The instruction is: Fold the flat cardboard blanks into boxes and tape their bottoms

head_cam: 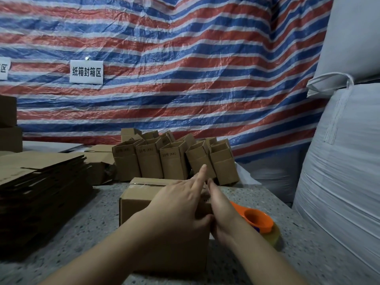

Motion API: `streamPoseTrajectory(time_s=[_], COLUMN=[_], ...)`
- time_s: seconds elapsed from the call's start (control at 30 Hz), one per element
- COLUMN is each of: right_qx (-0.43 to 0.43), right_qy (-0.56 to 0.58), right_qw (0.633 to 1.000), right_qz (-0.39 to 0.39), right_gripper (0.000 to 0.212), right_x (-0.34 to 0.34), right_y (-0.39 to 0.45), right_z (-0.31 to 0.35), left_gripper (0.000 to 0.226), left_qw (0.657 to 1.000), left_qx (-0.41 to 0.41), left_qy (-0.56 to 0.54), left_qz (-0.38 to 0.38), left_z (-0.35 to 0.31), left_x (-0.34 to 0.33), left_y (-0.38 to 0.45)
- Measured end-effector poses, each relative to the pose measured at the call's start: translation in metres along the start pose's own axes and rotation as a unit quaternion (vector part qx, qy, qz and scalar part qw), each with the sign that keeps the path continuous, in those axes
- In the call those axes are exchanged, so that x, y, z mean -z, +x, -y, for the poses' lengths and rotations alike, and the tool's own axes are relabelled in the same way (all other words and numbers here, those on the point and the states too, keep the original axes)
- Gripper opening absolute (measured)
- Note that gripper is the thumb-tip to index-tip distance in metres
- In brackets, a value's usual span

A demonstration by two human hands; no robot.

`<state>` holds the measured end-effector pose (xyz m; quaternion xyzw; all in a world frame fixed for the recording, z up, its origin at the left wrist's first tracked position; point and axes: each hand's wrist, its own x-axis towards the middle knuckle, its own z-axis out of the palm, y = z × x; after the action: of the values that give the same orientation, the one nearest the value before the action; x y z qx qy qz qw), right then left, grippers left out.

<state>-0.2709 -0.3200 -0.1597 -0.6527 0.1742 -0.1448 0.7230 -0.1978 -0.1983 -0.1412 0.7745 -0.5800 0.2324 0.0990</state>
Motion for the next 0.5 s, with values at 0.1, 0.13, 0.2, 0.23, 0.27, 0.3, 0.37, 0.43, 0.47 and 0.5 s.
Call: streamPoseTrajectory(time_s=[0.1,0.13,0.2,0.23,0.27,0.3,0.37,0.43,0.47,0.5], right_qx=[-0.081,-0.112,-0.143,-0.14,-0.135,-0.134,-0.148,-0.172,-0.185,-0.199], right_qy=[0.021,0.004,-0.046,-0.069,-0.086,-0.1,-0.145,-0.211,-0.23,-0.235], right_qw=[0.996,0.993,0.986,0.985,0.983,0.981,0.975,0.961,0.954,0.95], right_qz=[-0.028,-0.045,-0.07,-0.079,-0.089,-0.093,-0.076,-0.05,-0.046,-0.041], right_gripper=[0.069,0.072,0.075,0.075,0.075,0.076,0.082,0.094,0.098,0.101], right_x=[0.007,0.009,0.013,0.015,0.016,0.018,0.019,0.021,0.023,0.025], right_y=[0.0,-0.001,0.001,0.001,0.002,0.003,0.002,0.0,0.001,0.003], right_z=[-0.006,-0.006,-0.005,-0.003,0.0,0.004,0.014,0.026,0.032,0.038], left_gripper=[0.108,0.107,0.105,0.103,0.101,0.097,0.081,0.063,0.062,0.067], left_qw=[0.998,0.996,0.984,0.972,0.962,0.957,0.955,0.941,0.926,0.906], left_qx=[0.025,0.033,0.06,0.08,0.103,0.126,0.18,0.275,0.334,0.393], left_qy=[-0.033,-0.06,-0.155,-0.212,-0.249,-0.259,-0.232,-0.194,-0.174,-0.158], left_qz=[0.045,0.057,0.067,0.059,0.042,0.017,-0.037,-0.043,-0.023,0.01], left_z=[0.002,0.003,0.005,0.007,0.009,0.012,0.027,0.051,0.064,0.077], left_x=[0.004,0.007,0.017,0.024,0.03,0.035,0.044,0.052,0.055,0.057], left_y=[0.001,0.003,0.007,0.008,0.01,0.01,0.008,0.004,0.001,-0.003])
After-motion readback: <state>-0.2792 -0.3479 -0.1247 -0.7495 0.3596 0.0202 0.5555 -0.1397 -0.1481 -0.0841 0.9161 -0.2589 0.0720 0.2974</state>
